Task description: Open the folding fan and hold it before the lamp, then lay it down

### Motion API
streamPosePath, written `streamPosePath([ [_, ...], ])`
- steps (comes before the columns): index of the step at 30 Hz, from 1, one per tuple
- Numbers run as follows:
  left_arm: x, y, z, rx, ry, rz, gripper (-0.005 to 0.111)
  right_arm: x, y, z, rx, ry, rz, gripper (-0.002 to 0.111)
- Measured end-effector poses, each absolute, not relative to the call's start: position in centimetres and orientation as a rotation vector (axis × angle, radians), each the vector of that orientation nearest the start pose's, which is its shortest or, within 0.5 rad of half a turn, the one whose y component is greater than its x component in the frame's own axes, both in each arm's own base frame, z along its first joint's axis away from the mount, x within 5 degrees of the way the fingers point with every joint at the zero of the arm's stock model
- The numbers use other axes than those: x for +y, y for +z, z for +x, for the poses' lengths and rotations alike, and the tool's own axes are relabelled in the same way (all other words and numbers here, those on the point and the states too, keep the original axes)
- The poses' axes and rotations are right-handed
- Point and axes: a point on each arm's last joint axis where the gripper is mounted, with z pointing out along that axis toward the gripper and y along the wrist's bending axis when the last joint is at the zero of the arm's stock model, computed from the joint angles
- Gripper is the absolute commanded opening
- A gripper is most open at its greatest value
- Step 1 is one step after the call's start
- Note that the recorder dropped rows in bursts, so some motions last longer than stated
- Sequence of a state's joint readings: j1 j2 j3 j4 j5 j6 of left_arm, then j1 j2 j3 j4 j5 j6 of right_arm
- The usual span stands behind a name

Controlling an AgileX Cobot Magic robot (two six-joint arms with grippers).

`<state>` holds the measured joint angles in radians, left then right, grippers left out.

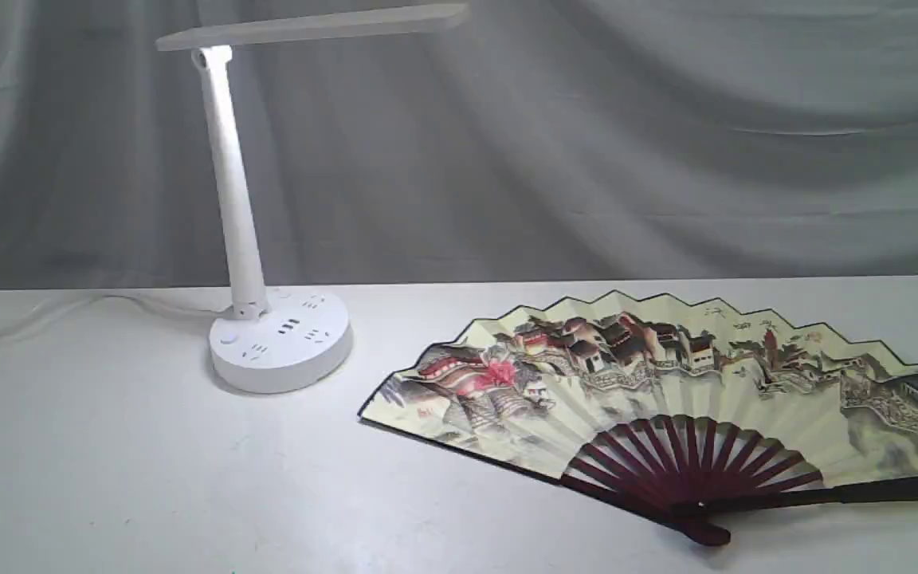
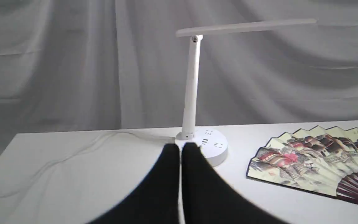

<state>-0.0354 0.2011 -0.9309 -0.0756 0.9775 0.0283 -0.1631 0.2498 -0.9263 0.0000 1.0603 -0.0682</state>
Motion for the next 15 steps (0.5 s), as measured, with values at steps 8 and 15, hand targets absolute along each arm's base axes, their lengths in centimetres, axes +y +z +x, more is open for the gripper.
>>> streamPosePath([
  [8, -0.4, 36.9, -5.8, 1.649, -0.089, 0.068, 0.000, 1.2, 37.7, -7.2, 1.702, -0.173, 0.081, 0.000],
  [15, -0.5, 36.0, -5.0, 1.673, -0.105, 0.068, 0.000, 1.1, 36.0, -6.7, 1.788, -0.164, 0.087, 0.000],
])
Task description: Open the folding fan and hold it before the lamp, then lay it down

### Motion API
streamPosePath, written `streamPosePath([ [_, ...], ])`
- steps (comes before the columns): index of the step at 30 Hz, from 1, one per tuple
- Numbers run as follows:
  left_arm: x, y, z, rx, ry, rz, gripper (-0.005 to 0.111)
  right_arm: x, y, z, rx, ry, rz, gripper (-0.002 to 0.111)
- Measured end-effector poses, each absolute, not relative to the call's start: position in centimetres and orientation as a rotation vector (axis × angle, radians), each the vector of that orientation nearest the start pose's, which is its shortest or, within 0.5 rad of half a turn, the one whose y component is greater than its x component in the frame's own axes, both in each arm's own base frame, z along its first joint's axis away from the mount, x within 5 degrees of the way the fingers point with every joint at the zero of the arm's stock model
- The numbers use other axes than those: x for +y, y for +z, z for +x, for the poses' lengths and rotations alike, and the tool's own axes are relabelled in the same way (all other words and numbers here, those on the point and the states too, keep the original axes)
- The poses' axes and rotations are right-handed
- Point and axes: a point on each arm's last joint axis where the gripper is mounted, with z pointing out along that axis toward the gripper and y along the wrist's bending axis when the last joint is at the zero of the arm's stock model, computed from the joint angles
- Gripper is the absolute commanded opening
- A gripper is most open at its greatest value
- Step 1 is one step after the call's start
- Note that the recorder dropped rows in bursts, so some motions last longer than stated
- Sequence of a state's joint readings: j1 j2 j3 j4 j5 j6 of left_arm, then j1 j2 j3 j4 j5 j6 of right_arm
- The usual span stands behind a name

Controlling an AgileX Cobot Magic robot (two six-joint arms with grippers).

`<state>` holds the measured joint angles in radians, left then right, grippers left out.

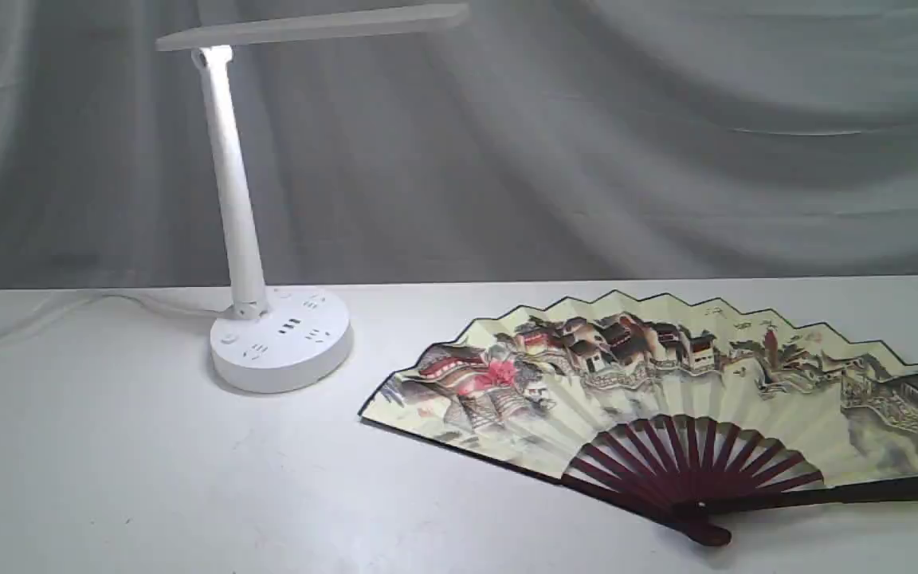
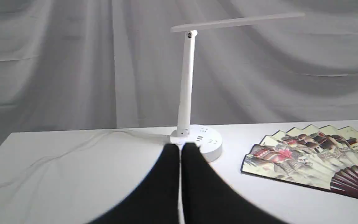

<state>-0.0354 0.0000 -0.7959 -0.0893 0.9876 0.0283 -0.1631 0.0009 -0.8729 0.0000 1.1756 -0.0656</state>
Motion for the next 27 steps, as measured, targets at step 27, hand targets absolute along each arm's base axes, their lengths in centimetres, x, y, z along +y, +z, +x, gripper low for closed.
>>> streamPosePath([
  [27, -0.4, 28.1, 3.6, 1.436, -0.137, -0.027, 0.000, -0.4, 27.1, 3.5, 1.569, -0.130, 0.104, 0.000],
])
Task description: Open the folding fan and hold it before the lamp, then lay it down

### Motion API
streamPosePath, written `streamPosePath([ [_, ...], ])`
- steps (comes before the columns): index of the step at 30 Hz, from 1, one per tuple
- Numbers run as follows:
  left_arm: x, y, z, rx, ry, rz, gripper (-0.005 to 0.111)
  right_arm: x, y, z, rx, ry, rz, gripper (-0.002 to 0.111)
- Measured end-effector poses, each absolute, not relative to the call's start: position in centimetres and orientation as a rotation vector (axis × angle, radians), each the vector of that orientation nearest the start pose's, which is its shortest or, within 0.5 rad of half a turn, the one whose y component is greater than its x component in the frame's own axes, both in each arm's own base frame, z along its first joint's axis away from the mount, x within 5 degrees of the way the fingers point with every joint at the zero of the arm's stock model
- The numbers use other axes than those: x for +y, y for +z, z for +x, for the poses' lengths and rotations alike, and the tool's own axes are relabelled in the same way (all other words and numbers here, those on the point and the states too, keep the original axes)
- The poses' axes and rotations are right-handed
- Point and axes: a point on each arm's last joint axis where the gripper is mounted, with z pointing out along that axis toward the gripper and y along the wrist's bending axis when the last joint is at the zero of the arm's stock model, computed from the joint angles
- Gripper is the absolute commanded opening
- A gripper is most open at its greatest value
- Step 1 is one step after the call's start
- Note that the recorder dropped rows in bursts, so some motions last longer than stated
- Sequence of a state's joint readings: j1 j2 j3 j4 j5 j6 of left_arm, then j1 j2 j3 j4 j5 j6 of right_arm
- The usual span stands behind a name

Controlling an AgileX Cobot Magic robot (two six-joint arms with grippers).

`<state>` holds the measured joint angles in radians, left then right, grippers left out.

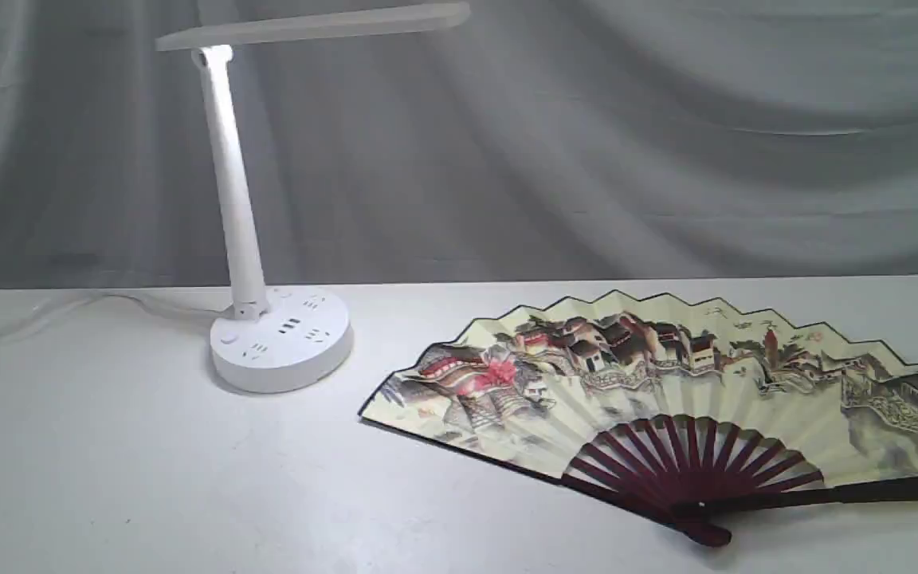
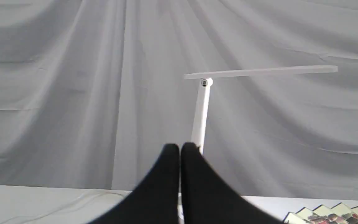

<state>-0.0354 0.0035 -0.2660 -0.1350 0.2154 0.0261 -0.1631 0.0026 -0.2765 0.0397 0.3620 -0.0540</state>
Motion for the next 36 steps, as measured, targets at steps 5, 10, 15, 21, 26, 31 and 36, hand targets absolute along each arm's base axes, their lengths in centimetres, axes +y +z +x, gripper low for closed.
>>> streamPosePath([
  [5, -0.3, 26.3, 4.4, 1.433, -0.123, -0.032, 0.000, -0.6, 24.6, 4.5, 1.583, -0.128, 0.111, 0.000],
  [10, -0.2, 23.3, 5.2, 1.465, -0.110, -0.038, 0.000, -0.8, 22.2, 5.2, 1.588, -0.126, 0.117, 0.000],
  [15, -0.2, 21.4, 5.6, 1.488, -0.089, -0.028, 0.000, -0.9, 20.1, 5.6, 1.639, -0.127, 0.120, 0.000],
  [21, -0.2, 21.2, 5.6, 1.509, -0.066, -0.005, 0.000, -0.8, 19.8, 5.6, 1.658, -0.134, 0.112, 0.000],
  [26, -0.3, 20.6, 5.7, 1.575, -0.068, 0.002, 0.000, -0.8, 19.6, 5.5, 1.679, -0.133, 0.112, 0.000],
  [31, -0.3, 20.2, 5.6, 1.613, -0.068, 0.006, 0.000, -0.8, 19.6, 5.5, 1.683, -0.133, 0.112, 0.000],
  [36, -0.3, 20.2, 5.6, 1.617, -0.069, 0.006, 0.000, -0.8, 19.6, 5.5, 1.683, -0.133, 0.112, 0.000],
])
